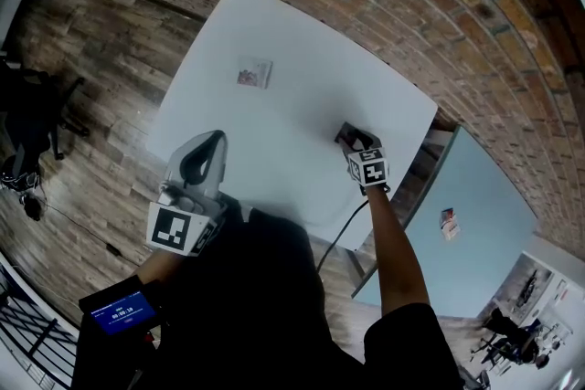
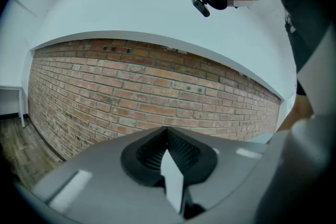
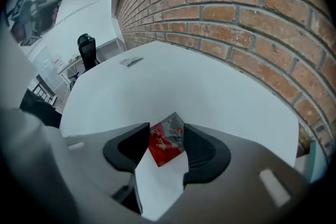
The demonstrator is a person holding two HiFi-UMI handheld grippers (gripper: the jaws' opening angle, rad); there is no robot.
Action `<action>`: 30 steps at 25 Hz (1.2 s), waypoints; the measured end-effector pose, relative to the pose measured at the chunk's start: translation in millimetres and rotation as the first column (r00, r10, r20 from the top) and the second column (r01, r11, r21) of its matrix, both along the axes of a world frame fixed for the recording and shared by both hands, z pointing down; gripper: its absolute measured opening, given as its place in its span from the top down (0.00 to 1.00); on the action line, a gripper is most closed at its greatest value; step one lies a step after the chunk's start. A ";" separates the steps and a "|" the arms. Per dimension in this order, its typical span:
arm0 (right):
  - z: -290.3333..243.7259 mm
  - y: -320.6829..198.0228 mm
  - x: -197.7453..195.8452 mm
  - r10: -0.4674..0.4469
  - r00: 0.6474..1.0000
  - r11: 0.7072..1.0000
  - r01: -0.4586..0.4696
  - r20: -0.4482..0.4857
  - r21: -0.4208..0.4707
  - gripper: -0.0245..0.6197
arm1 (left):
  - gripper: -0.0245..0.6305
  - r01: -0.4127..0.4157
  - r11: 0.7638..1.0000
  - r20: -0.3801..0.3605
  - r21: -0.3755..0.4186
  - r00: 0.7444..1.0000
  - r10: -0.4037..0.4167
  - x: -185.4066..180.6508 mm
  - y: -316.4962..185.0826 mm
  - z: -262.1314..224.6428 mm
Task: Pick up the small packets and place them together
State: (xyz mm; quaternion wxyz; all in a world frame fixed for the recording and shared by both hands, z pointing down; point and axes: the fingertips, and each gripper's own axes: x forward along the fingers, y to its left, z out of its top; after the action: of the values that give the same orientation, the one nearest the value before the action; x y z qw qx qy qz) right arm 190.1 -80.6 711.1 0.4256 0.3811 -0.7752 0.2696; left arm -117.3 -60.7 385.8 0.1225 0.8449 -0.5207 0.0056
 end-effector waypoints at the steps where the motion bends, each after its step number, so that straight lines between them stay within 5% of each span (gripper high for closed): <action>1: -2.5 0.3 -0.3 -0.002 1.000 1.000 0.002 -0.001 0.006 0.64 | 0.96 -0.004 1.000 0.003 -0.001 1.000 0.004 -1.0 -0.9 0.3; 9: 7.1 3.8 5.5 -0.022 0.998 1.000 0.021 -0.058 -0.016 0.65 | 0.96 -0.022 1.000 0.040 -0.022 0.999 0.023 -4.5 -3.0 7.9; 14: -47.4 -5.1 -14.7 0.036 0.999 0.990 -0.038 0.019 0.133 0.66 | 0.96 -0.011 1.000 0.043 -0.014 0.999 0.012 -19.1 -7.0 11.9; 17: -113.9 -7.2 -31.3 0.151 0.978 0.935 -0.189 0.143 0.301 0.77 | 0.96 -0.028 0.999 0.049 -0.033 0.998 0.029 -20.9 -10.9 18.3; 20: -194.0 1.7 -48.8 0.236 0.936 0.819 -0.336 0.262 0.464 0.85 | 0.96 -0.067 0.997 0.043 -0.033 0.997 0.068 -13.8 -17.2 20.3; 23: -276.3 19.0 -78.8 0.201 0.917 0.699 -0.380 0.343 0.606 0.96 | 0.96 -0.120 0.993 0.040 -0.020 0.992 0.121 -6.2 -22.4 20.3; 25: -310.1 29.7 -106.8 0.131 0.916 0.676 -0.362 0.379 0.642 0.96 | 0.96 -0.154 0.988 0.034 -0.020 0.987 0.155 -3.7 -25.8 23.5; 30: -336.6 47.1 -156.7 0.021 0.908 0.669 -0.324 0.419 0.669 0.96 | 0.96 -0.193 0.981 0.081 0.013 0.978 0.191 -3.2 -43.0 42.4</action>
State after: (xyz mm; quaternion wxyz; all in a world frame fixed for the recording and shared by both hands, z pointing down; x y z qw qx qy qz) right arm 33.4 -33.6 374.5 0.0550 0.5318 -0.8437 0.0489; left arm -120.5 -103.7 428.3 0.0917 0.8916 -0.4411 0.0456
